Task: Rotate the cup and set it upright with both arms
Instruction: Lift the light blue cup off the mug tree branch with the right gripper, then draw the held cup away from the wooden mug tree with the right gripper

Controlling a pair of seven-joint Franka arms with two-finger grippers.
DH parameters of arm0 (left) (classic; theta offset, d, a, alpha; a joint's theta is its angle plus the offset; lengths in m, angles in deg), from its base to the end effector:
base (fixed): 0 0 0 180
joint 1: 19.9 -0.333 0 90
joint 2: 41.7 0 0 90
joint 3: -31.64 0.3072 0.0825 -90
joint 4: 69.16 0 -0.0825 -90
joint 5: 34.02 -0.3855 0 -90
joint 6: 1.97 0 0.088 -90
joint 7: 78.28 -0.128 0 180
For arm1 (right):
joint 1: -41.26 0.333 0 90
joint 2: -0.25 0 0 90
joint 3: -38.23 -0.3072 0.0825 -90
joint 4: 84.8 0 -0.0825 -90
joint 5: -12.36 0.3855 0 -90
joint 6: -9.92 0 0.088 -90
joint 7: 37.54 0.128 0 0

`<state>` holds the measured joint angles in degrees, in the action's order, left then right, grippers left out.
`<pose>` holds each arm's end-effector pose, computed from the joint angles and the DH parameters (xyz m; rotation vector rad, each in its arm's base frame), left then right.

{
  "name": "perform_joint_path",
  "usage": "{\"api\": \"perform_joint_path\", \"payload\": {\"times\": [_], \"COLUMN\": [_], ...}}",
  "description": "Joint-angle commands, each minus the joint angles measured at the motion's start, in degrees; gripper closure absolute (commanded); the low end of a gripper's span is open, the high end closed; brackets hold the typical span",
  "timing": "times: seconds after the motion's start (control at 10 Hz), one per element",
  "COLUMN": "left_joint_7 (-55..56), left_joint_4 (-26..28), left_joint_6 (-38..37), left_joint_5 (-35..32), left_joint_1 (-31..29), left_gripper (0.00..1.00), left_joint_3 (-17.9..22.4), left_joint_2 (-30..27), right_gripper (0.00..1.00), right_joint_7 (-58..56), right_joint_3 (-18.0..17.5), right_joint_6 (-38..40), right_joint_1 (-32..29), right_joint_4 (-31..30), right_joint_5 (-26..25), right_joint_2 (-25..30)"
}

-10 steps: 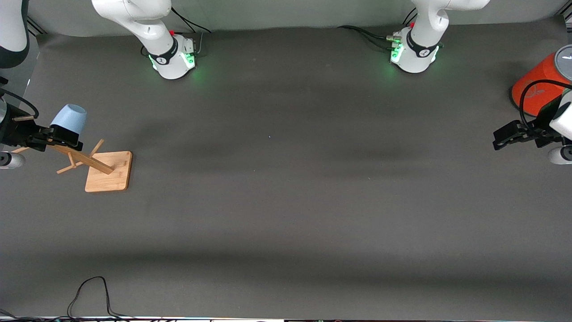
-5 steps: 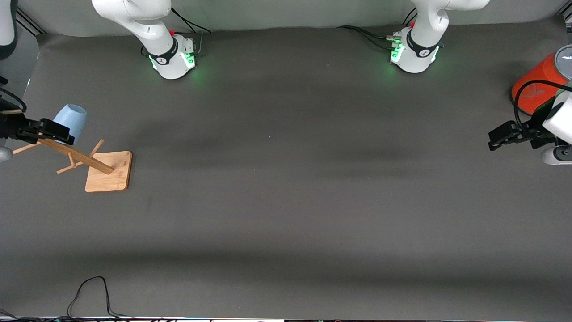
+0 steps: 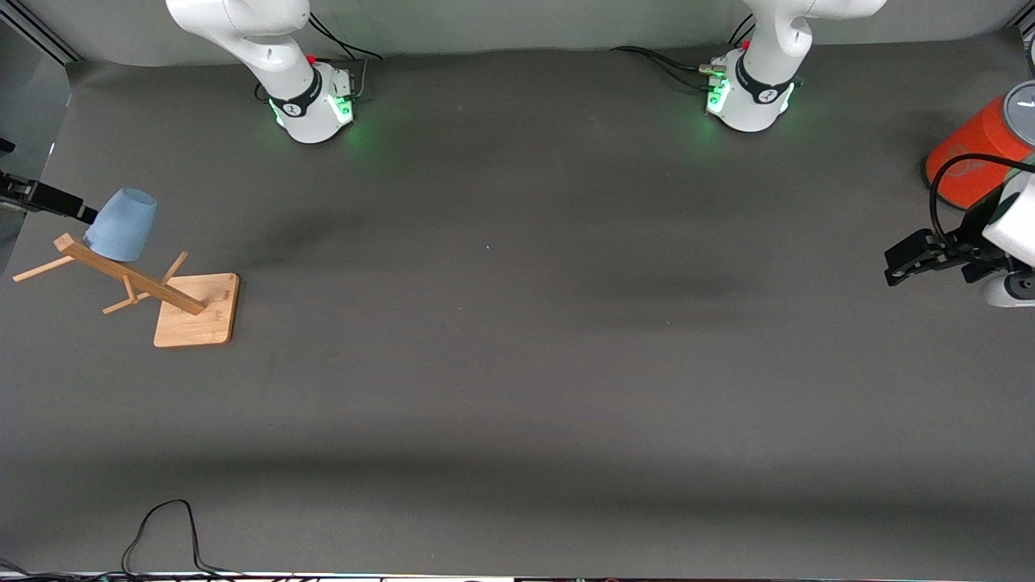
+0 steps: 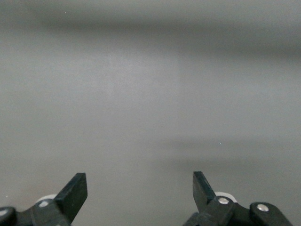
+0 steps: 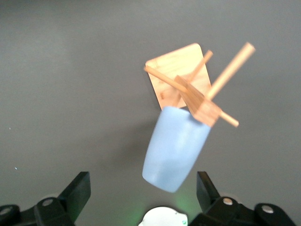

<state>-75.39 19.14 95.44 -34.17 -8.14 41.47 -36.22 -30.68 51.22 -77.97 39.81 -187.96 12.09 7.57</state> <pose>0.5967 -0.0241 0.5665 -3.1237 -0.0237 -0.1023 0.4873 -0.1316 0.5504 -3.0486 0.5670 0.2176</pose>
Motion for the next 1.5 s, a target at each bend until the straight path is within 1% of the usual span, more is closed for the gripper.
{"api": "perform_joint_path", "payload": {"times": [0.0,0.1,0.3,0.4,0.5,0.7,0.8,0.9,1.1,1.4], "left_joint_7": [0.72,0.54,0.1,-0.16,-0.08,-0.07,0.19,0.19,0.01,-0.16], "left_joint_4": [-0.85,-0.85,-0.85,-0.85,-0.94,-1.9,-1.82,-1.82,-1.82,-1.9], "left_joint_6": [0.15,0.06,-0.12,0.14,0.15,0.23,0.15,-0.29,-0.82,-0.21], "left_joint_5": [-0.64,-0.73,-0.82,-0.65,-0.73,-0.73,-0.73,-0.73,-0.73,-0.82], "left_joint_1": [1.95,1.95,2.13,2.04,2.21,2.48,2.57,2.39,2.22,2.57], "left_gripper": [0.0,0.0,0.0,0.0,0.0,0.0,0.0,0.0,0.0,0.0], "left_joint_3": [0.1,0.1,0.1,0.1,0.1,0.1,0.1,0.1,0.19,0.19], "left_joint_2": [0.32,0.32,0.32,0.58,0.49,0.84,0.84,0.84,0.84,0.84], "right_gripper": [0.0,0.0,0.0,0.0,0.0,0.0,0.0,0.0,0.0,0.0], "right_joint_7": [12.68,17.7,20.73,21.87,22.06,22.06,21.98,21.89,21.62,21.8], "right_joint_3": [-0.16,-0.16,0.02,0.63,0.81,2.73,2.92,4.22,4.68,5.55], "right_joint_6": [-2.01,-2.89,-4.04,-5.43,-7.19,-11.23,-13.68,-15.97,-20.98,-21.88], "right_joint_1": [0.66,0.66,0.49,0.49,0.4,0.4,0.4,0.48,0.49,0.49], "right_joint_4": [-5.28,-6.07,-7.04,-8.7,-10.37,-14.23,-16.6,-18.46,-22.58,-23.13], "right_joint_5": [-0.95,-1.3,-2.97,-3.06,-3.15,-3.15,-3.24,-3.24,-3.24,-3.24], "right_joint_2": [5.24,6.03,6.65,7.7,8.15,8.24,8.33,8.33,8.24,7.36]}}
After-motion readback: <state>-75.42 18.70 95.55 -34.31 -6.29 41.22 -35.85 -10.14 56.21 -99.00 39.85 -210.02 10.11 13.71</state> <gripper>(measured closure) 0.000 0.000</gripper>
